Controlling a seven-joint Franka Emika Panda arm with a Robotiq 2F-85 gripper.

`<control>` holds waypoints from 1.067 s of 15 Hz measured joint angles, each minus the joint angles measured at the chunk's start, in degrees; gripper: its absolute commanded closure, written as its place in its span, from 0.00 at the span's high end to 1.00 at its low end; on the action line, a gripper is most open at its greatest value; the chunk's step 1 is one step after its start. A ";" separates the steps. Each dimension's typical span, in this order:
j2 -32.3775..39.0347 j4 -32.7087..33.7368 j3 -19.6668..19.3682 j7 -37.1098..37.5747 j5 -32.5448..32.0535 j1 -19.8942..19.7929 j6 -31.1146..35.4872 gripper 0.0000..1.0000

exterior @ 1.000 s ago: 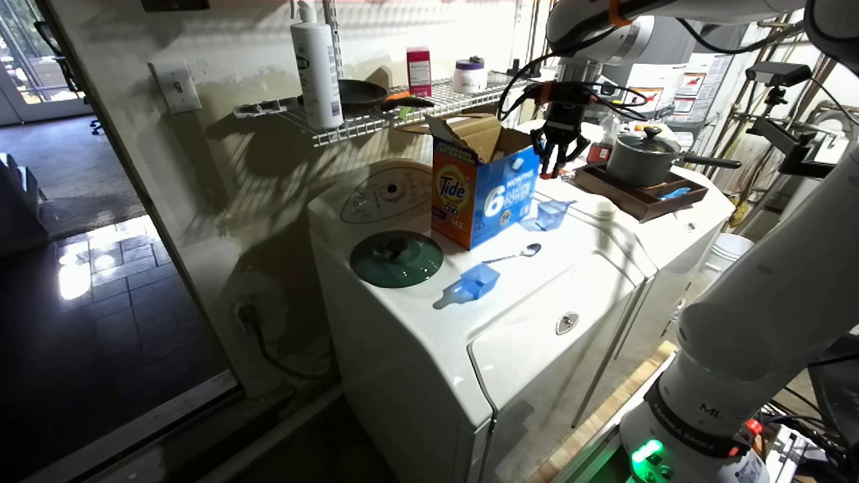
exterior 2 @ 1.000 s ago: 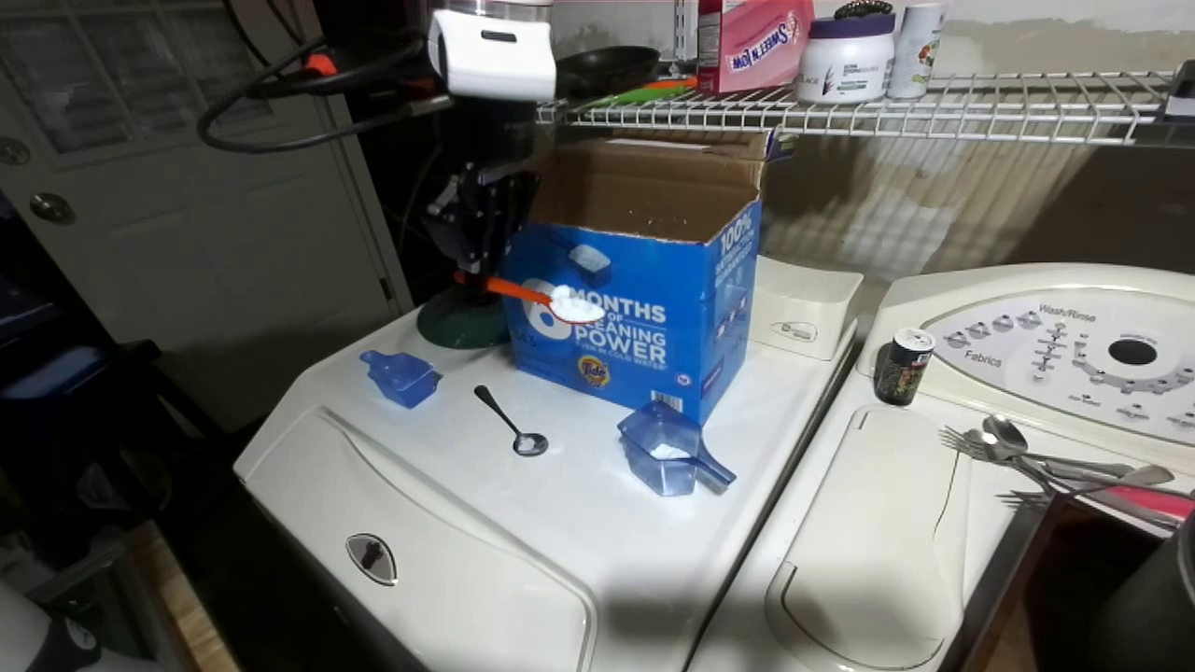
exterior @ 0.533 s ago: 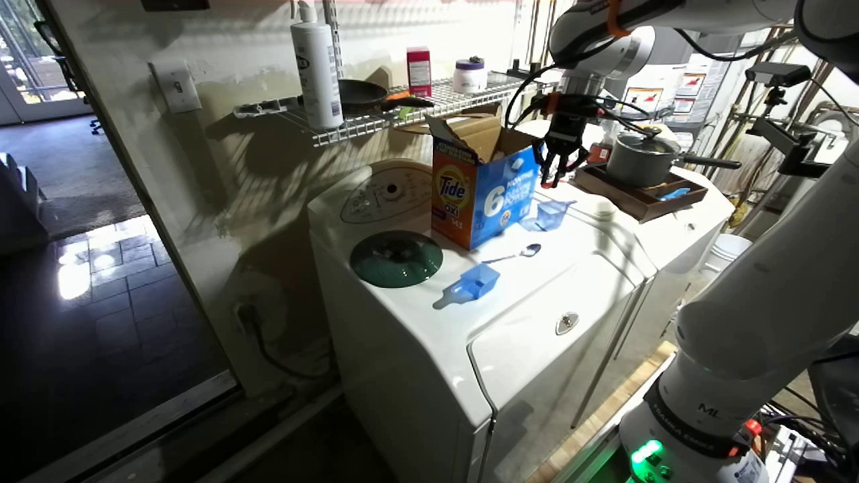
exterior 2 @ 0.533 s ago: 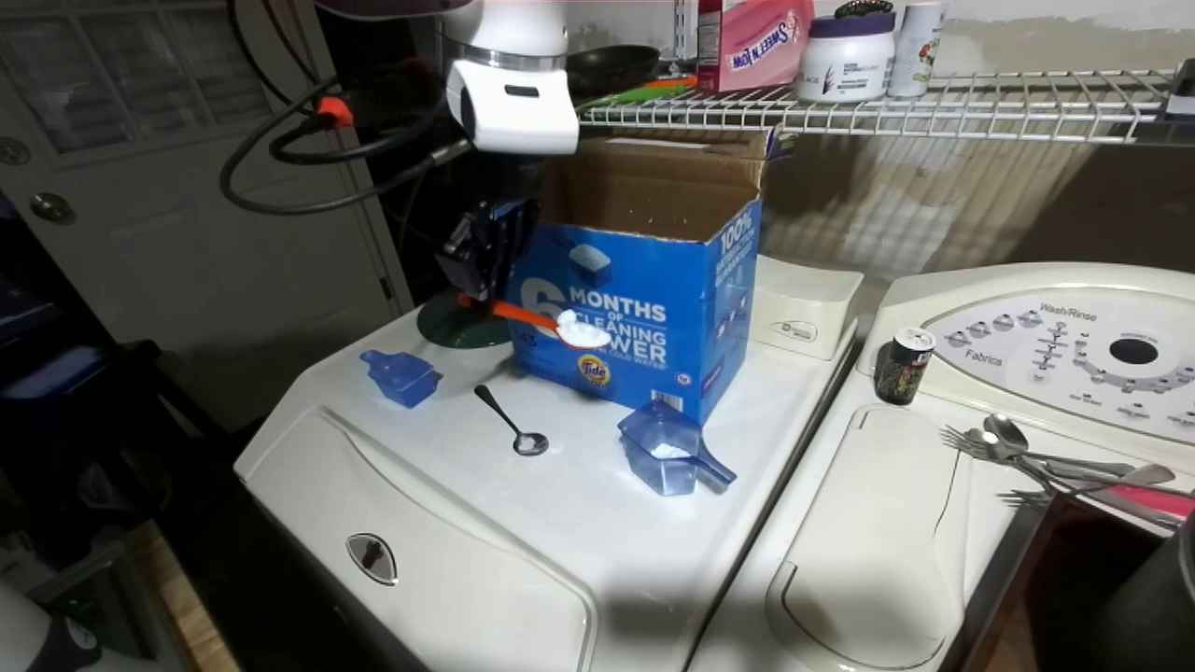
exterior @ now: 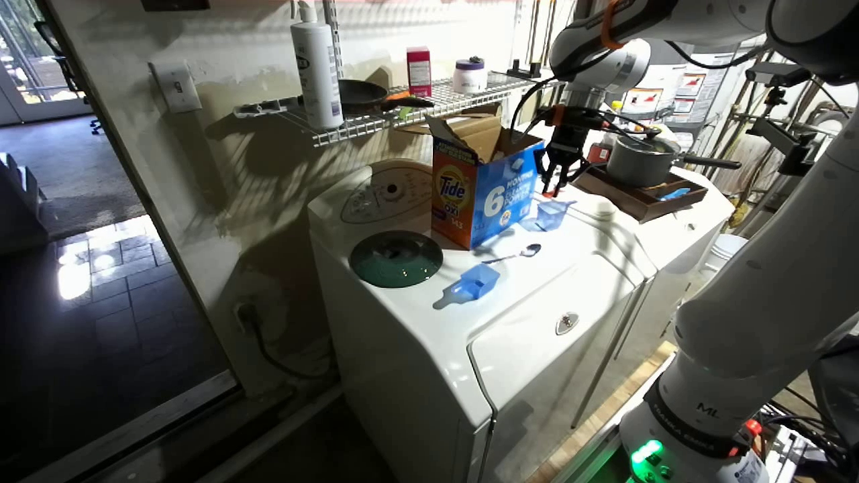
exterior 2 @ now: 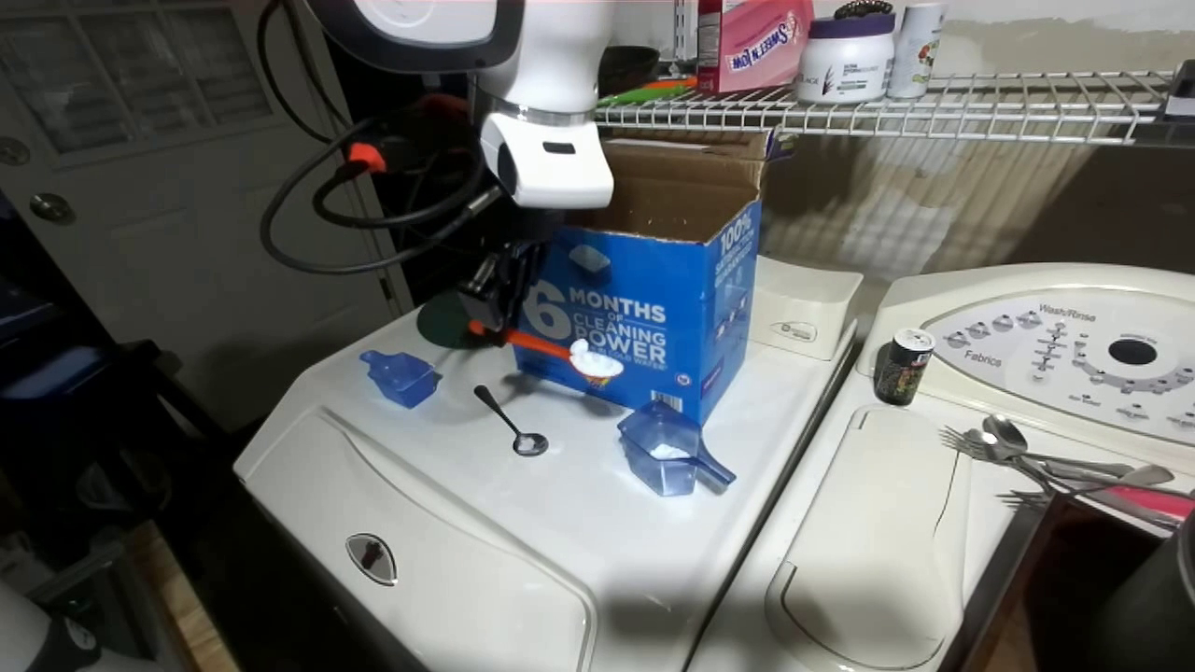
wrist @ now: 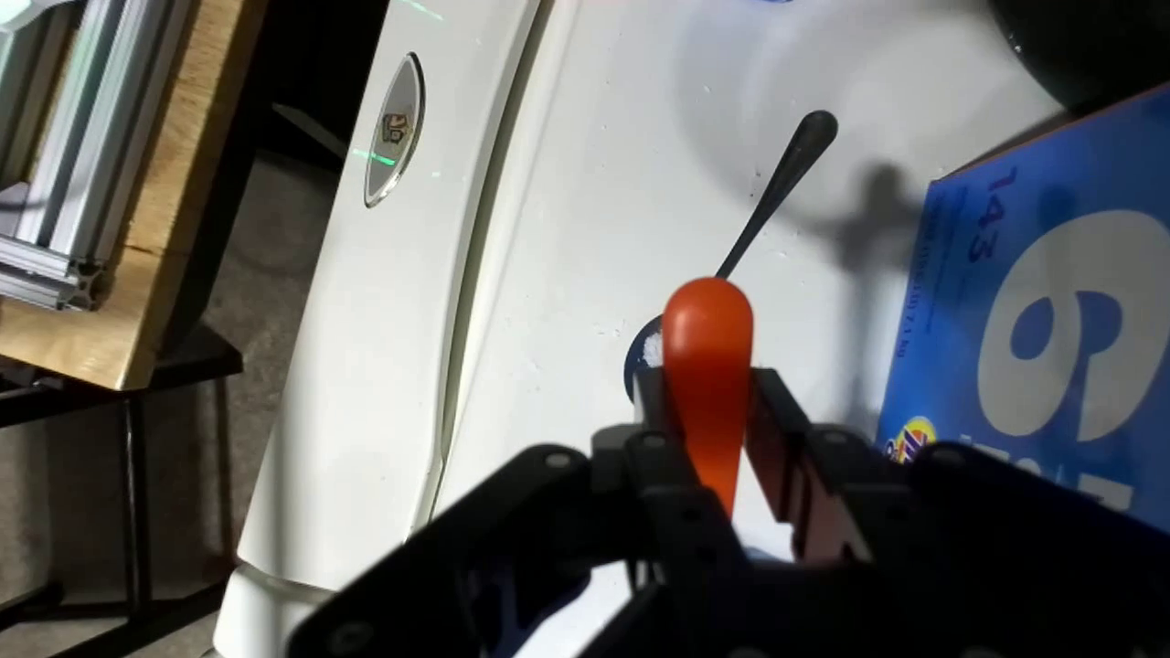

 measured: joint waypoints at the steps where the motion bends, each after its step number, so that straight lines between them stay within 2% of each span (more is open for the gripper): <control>1: 0.44 0.02 -0.08 -0.60 0.19 -0.10 0.01 0.06; 16: 7.44 3.79 -1.83 -15.69 5.51 -2.24 0.02 0.06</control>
